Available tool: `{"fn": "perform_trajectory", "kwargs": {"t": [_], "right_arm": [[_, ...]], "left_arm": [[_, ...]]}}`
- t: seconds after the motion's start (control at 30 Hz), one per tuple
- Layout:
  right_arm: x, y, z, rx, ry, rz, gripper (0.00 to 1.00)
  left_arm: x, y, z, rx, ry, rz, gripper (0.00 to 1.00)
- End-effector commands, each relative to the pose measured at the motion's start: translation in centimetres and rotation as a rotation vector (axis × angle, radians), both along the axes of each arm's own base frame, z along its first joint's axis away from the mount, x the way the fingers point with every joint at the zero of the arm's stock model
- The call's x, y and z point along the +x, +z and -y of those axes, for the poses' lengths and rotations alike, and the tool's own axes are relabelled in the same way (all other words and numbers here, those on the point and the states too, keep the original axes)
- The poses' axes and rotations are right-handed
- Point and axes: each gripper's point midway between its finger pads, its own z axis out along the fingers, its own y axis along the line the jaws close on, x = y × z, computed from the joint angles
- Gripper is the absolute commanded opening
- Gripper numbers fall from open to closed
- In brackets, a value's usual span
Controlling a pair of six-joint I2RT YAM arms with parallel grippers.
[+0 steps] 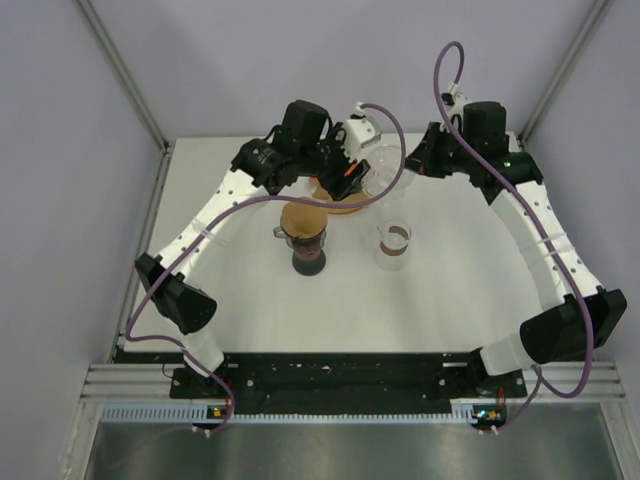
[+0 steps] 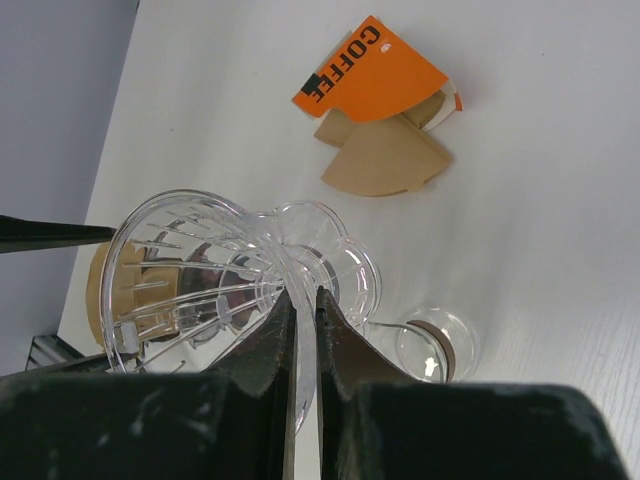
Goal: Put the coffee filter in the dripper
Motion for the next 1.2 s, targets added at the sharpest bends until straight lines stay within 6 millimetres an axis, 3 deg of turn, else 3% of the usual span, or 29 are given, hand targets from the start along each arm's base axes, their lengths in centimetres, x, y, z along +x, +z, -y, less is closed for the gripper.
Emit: {"fn": "perform_trajectory", "kwargs": {"t": [0.0, 0.13, 0.27, 0.43, 0.53, 0.6, 0.73, 0.8, 0.93, 1.0, 1.1, 1.17], "right_arm": [[-0.5, 3.9, -0.4, 0.056, 0.010, 0.104, 0.00], [-0.8, 3.9, -0.7, 0.069, 0.022, 0.104, 0.00], [-1.2, 4.1, -0.6, 0.072, 0.023, 0.109, 0.00], [-1.5, 4.3, -0.9, 0.086, 0.043, 0.110, 0.00], [-1.7, 4.2, -1.0, 0.089, 0.048, 0.107, 0.00], [-1.9, 4.2, -0.8, 0.084, 0.047, 0.110, 0.00], [-2.2, 4.6, 0.4, 0.067, 0.026, 0.137, 0.36], [-2.3, 5.2, 2.6, 0.065, -0.026, 0.155, 0.50], [-2.4, 5.5, 7.8, 0.051, -0.167, 0.180, 0.69], [-2.6, 5.3, 9.6, 0.019, -0.231, 0.196, 0.80], [-2.7, 4.1, 11.9, -0.066, -0.322, 0.199, 0.90], [-2.9, 3.5, 12.2, -0.077, -0.331, 0.184, 0.94]], "left_arm": [[-0.9, 2.3, 1.4, -0.043, -0.032, 0.050, 0.68], [-0.9, 2.3, 2.6, -0.045, -0.028, 0.057, 0.62], [-1.0, 1.8, 2.8, -0.045, -0.018, 0.029, 0.40], [-1.1, 1.5, 2.9, -0.049, -0.011, 0.005, 0.25], [-1.2, 1.3, 3.0, -0.054, -0.003, -0.012, 0.01], [-1.2, 1.5, 3.0, -0.066, 0.010, -0.023, 0.00], [-1.3, 1.8, 3.3, -0.108, 0.038, -0.064, 0.00], [-1.5, 1.9, 3.7, -0.138, 0.046, -0.096, 0.00], [-2.7, 1.7, 4.3, -0.210, 0.042, -0.162, 0.00], [-3.4, 0.6, 5.0, -0.219, 0.014, -0.193, 0.00], [-4.3, -0.4, 5.6, -0.195, 0.000, -0.184, 0.00], [-4.4, -1.3, 6.0, -0.171, 0.017, -0.160, 0.00]]}}
